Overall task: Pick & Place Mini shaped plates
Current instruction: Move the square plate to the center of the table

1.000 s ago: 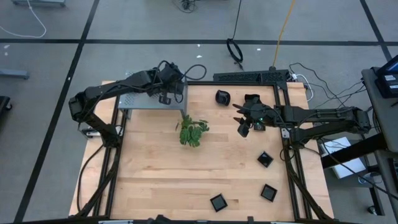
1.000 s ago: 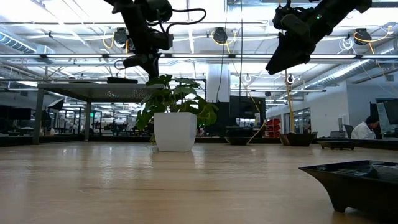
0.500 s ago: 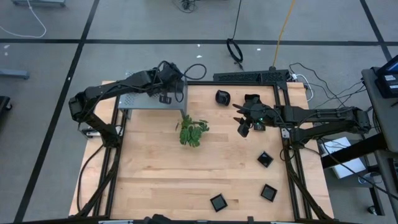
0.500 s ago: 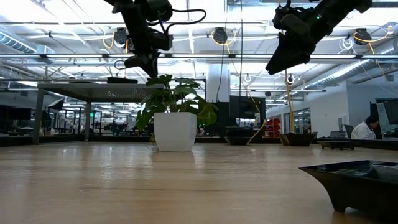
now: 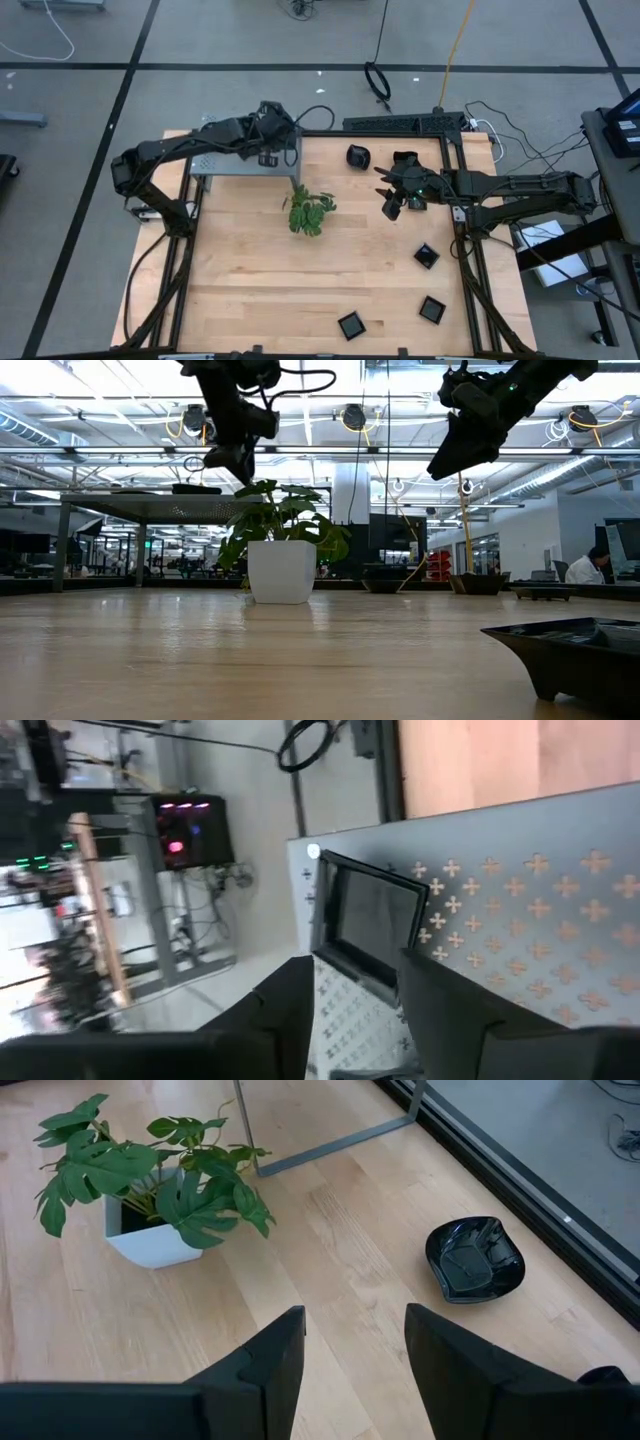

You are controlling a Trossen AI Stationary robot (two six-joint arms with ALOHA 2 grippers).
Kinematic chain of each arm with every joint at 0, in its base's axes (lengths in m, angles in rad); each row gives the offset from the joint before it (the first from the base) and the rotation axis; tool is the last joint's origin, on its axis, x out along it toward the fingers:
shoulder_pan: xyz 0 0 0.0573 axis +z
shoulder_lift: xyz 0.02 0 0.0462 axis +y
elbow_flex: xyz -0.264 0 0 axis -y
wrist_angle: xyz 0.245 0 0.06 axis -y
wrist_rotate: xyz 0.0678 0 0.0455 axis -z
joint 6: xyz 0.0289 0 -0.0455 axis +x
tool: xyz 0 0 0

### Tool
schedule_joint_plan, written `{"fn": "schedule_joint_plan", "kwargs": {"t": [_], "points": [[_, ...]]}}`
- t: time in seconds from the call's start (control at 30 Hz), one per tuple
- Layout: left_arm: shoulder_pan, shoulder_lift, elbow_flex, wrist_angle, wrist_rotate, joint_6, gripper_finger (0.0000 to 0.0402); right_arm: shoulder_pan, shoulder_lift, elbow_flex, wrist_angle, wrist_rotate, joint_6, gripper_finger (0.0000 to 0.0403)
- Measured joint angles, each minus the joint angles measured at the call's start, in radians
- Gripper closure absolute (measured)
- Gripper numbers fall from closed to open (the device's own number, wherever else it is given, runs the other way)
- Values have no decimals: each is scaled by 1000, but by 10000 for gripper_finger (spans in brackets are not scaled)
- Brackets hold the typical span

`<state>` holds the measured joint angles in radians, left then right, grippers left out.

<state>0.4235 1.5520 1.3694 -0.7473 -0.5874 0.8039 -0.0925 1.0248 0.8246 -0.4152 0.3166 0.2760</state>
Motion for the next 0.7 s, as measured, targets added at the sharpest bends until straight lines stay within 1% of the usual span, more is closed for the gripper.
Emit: {"fn": "schedule_joint_plan", "kwargs": {"t": [0.07, 0.17, 0.23, 0.33, 0.43, 0.57, 0.7], "points": [[-23, 0, 0, 4, -39, 2, 250, 0, 0, 0, 0, 0, 0, 238], [-66, -1, 0, 23, -45, -5, 249, 0, 0, 0, 0, 5, 17, 238], [-100, -1, 0, 43, -43, -34, 249, -2, 0, 0, -2, 27, 87, 238], [-153, -1, 0, 102, -43, -128, 249, -29, 0, 0, -35, 16, 209, 238], [-206, -1, 0, 194, -43, -256, 249, -64, 0, 0, -105, -6, 273, 238], [-270, -1, 0, 361, -41, -418, 249, -102, 8, 0, -212, -6, 292, 238], [-323, -1, 0, 569, -41, -511, 249, -112, 20, 0, -291, -7, 283, 238]]}}
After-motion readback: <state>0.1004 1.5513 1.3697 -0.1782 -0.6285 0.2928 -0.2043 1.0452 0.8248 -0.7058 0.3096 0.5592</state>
